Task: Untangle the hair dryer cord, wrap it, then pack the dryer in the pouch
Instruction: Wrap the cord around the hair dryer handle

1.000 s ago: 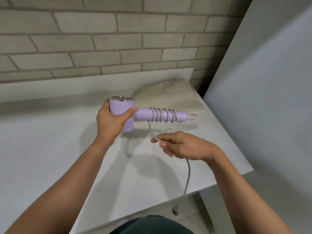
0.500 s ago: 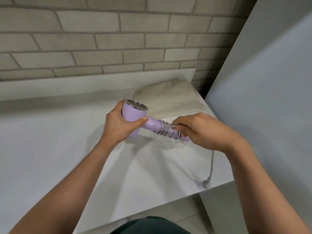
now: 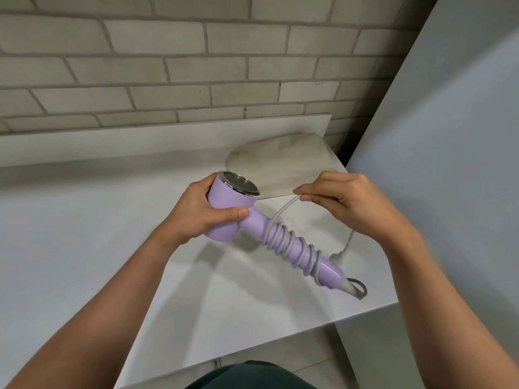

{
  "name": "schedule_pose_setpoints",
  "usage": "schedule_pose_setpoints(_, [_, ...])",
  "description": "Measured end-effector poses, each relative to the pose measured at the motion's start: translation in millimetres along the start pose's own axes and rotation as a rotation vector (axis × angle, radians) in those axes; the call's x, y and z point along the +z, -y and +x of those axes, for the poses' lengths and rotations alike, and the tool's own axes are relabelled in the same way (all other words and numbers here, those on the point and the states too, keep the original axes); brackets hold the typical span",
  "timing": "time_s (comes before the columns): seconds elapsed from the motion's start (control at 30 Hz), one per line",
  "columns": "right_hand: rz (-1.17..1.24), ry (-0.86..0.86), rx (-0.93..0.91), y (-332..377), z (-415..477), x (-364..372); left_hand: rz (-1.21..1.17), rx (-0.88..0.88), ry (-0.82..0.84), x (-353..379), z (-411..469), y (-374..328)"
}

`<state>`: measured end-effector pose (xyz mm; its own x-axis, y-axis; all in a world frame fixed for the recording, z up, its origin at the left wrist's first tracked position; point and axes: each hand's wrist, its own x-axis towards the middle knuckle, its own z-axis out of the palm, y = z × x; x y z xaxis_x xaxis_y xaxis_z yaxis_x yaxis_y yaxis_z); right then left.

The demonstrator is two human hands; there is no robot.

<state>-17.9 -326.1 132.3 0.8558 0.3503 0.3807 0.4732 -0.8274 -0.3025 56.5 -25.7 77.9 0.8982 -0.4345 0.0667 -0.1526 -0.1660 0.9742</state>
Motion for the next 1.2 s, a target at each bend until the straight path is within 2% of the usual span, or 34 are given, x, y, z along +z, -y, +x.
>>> schedule_pose_setpoints(0.2, [0.175,-0.043,0.021,-12,-4,15,-0.19,-0.028,0.002,1,-5,-3])
schedule_pose_setpoints(0.3, [0.238,-0.061,0.105,-18,-11,33,-0.292,-0.039,0.015,3,-6,-10])
schedule_pose_setpoints(0.4, [0.307,-0.005,0.19,-17,-10,48,-0.337,-0.027,-0.022,5,-4,-16])
schedule_pose_setpoints(0.47, [0.568,0.08,0.375,-11,-19,53,-0.359,-0.011,-0.074,6,-2,-20])
schedule_pose_setpoints(0.5, [0.623,0.113,0.487,-8,-23,60,-0.369,-0.007,-0.101,7,0,-22])
schedule_pose_setpoints(0.57, [0.483,0.206,0.624,-1,-35,77,-0.373,-0.002,-0.155,9,3,-27])
schedule_pose_setpoints(0.6, [0.426,0.269,0.588,4,-34,80,-0.37,0.001,-0.187,9,5,-28])
schedule_pose_setpoints(0.67, [0.3,0.321,0.399,23,-22,82,-0.356,-0.005,-0.275,11,9,-28])
schedule_pose_setpoints(0.7, [0.305,0.342,0.359,34,-17,79,-0.344,-0.013,-0.326,11,11,-27])
schedule_pose_setpoints(0.8, [0.412,0.446,0.354,56,-10,63,-0.278,-0.034,-0.466,11,16,-19])
schedule_pose_setpoints(0.93, [0.373,0.562,0.329,68,-10,48,-0.154,-0.071,-0.595,9,17,-7])
schedule_pose_setpoints(1.13, [0.335,0.688,0.324,81,-7,15,0.144,-0.04,-0.641,13,13,3])
schedule_pose_setpoints(1.2, [0.274,0.683,0.289,86,-5,3,0.235,-0.027,-0.648,11,13,6])
